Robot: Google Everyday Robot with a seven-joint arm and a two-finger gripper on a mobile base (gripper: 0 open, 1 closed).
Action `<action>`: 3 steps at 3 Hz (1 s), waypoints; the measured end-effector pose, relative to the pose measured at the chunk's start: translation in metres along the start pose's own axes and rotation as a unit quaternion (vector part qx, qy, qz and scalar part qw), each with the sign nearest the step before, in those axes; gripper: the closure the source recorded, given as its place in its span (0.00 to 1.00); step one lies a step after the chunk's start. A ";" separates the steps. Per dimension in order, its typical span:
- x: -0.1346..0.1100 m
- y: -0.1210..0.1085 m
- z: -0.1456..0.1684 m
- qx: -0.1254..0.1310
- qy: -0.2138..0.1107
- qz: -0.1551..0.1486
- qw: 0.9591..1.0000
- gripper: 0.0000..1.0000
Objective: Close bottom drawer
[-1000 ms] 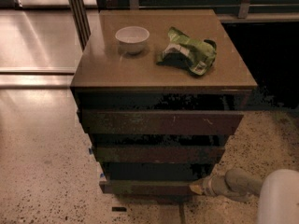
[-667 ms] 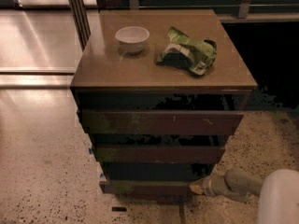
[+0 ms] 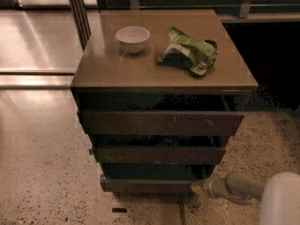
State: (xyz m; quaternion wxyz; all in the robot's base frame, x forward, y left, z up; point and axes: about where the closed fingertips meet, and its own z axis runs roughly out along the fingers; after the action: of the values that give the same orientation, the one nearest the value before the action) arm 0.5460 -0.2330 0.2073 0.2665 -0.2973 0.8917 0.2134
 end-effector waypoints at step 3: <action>-0.014 -0.036 0.009 0.067 -0.010 -0.030 0.997 1.00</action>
Offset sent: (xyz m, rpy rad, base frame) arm 0.0646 -0.0343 -0.0105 -0.1766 -0.1788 -0.0717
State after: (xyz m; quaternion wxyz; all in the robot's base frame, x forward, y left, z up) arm 0.5815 -0.2483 0.2004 0.3010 -0.3036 0.8918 0.1478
